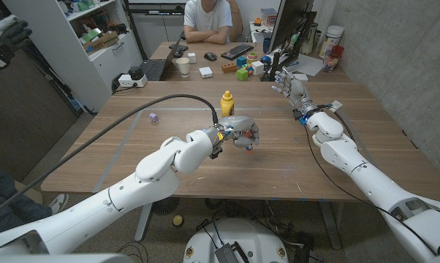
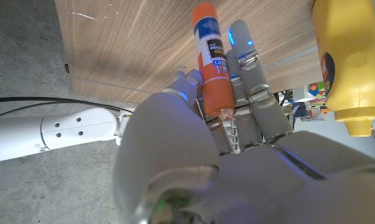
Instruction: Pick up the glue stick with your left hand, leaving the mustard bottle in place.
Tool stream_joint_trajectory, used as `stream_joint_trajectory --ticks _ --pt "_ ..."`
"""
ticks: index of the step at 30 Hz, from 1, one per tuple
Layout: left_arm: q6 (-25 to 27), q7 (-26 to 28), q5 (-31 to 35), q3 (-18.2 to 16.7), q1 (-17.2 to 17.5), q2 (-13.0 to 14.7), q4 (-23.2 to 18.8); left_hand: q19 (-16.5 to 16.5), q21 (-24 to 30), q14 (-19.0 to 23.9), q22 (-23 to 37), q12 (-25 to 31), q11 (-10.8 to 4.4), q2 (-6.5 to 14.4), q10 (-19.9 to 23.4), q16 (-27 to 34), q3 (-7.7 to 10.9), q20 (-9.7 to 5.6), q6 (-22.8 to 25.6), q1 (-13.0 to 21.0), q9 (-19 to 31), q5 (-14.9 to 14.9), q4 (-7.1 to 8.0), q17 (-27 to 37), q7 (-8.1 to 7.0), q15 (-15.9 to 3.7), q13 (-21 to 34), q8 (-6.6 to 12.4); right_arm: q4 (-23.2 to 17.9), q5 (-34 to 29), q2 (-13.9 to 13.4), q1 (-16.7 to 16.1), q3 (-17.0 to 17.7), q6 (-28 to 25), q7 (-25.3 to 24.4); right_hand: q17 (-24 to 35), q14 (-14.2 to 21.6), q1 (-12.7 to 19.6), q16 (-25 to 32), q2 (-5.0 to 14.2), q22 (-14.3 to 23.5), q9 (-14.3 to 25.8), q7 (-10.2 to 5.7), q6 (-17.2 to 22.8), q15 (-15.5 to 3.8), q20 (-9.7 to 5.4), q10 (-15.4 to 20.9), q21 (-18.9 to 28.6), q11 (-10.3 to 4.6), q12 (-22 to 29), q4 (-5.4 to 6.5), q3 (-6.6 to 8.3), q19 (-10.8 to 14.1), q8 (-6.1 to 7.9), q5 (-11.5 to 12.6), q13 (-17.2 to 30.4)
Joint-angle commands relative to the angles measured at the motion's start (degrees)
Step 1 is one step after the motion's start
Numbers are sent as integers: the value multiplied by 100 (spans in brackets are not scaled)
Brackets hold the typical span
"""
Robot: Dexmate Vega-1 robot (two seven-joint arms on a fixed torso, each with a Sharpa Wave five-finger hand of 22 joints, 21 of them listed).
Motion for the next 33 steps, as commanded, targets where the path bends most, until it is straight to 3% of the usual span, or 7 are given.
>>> stream_joint_trajectory --ticks 1,10,24,33 --pt "-31 -106 233 -190 -4 14 -242 -173 42 1146 18 -7 -181 11 388 -15 -1 -129 46 97 15 45 -2 40 -1 -1383 690 38 -155 -49 -39 -25 -15 -70 -74 9 52 -42 38 35 19 24 -6 51 11 -6 53 27 -16 50 -28 12 33 31 23 15" --pt "-106 -111 247 -427 63 92 -394 -235 62 1184 13 -30 -227 10 426 -32 -12 -90 59 80 3 51 8 68 -8 -1361 692 38 -281 -96 -31 -68 -46 -135 -181 9 59 -45 37 35 20 24 -5 54 10 -2 50 21 -25 47 -31 13 34 29 23 15" --pt "-689 258 -60 -1122 404 614 -569 -302 106 1211 6 -70 -192 -1 444 -73 -23 -67 70 73 9 65 3 117 -8 -1343 731 49 -511 -355 143 -214 -143 -93 -656 12 61 -57 36 35 20 24 -1 58 24 5 51 14 4 44 -31 11 34 27 22 16" --pt "-1000 467 -95 -1336 295 675 -268 -324 131 1236 2 -87 -200 -5 464 -90 -30 -57 82 77 0 72 -3 142 -20 -1338 745 49 300 -467 528 190 -252 334 -520 14 59 -65 34 38 20 25 4 65 30 7 55 11 9 43 -29 11 36 27 20 16"
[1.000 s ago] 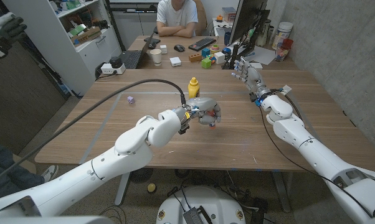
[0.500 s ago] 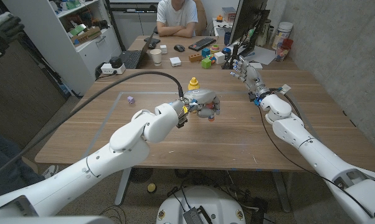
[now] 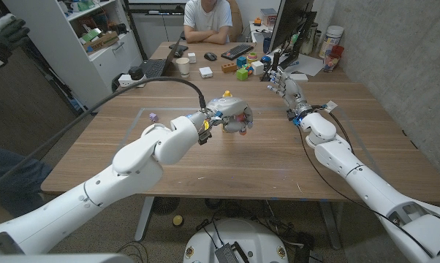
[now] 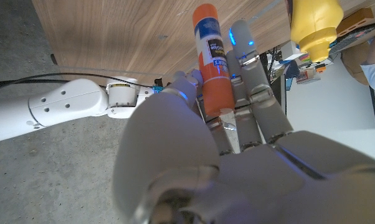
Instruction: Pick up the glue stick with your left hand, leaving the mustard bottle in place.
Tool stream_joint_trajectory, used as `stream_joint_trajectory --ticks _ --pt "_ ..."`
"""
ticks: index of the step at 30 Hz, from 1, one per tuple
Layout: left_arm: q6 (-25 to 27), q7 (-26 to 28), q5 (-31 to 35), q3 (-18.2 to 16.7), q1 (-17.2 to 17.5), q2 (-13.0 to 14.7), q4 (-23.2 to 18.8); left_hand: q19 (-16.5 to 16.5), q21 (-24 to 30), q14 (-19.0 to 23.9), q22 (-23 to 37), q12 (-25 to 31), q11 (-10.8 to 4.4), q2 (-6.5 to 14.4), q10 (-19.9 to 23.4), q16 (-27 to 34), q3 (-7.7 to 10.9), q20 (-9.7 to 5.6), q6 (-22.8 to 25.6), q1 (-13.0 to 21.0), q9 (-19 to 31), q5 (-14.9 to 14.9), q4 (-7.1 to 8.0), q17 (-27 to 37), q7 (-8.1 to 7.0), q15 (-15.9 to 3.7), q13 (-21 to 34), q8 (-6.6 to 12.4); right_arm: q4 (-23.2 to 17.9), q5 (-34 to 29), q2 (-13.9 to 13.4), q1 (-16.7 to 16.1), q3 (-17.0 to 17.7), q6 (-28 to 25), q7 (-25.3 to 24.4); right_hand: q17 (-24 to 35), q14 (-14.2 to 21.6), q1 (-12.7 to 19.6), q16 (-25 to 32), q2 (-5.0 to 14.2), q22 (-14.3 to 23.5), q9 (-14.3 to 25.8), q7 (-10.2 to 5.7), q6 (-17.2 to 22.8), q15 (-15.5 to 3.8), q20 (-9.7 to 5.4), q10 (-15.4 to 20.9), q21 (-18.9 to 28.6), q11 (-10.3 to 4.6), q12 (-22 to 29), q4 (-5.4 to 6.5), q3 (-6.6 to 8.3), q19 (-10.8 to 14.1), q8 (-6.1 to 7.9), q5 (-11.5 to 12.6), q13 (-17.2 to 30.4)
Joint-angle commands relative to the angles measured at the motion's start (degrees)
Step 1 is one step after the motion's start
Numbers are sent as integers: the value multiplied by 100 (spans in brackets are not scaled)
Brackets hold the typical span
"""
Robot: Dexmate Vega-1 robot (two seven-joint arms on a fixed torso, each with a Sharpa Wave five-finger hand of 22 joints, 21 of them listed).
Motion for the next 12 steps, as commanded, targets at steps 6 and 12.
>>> stream_joint_trajectory --ticks 6,12 --pt "-518 284 -160 -456 -173 158 470 -215 83 1228 -3 8 -190 -7 391 -40 -26 -169 66 73 8 37 -8 38 2 -1354 756 54 1202 -192 593 648 -178 637 169 16 43 7 35 -37 19 25 5 64 0 8 57 9 1 43 -29 11 35 26 20 17" --pt "-686 285 -273 -462 -359 116 708 -238 95 1231 -5 -9 -187 -7 383 -58 -28 -158 54 71 4 44 -8 55 8 -1346 771 47 1418 -231 673 825 -176 730 175 17 45 3 34 -36 20 25 4 65 3 11 54 7 -9 41 -29 11 37 25 19 17"
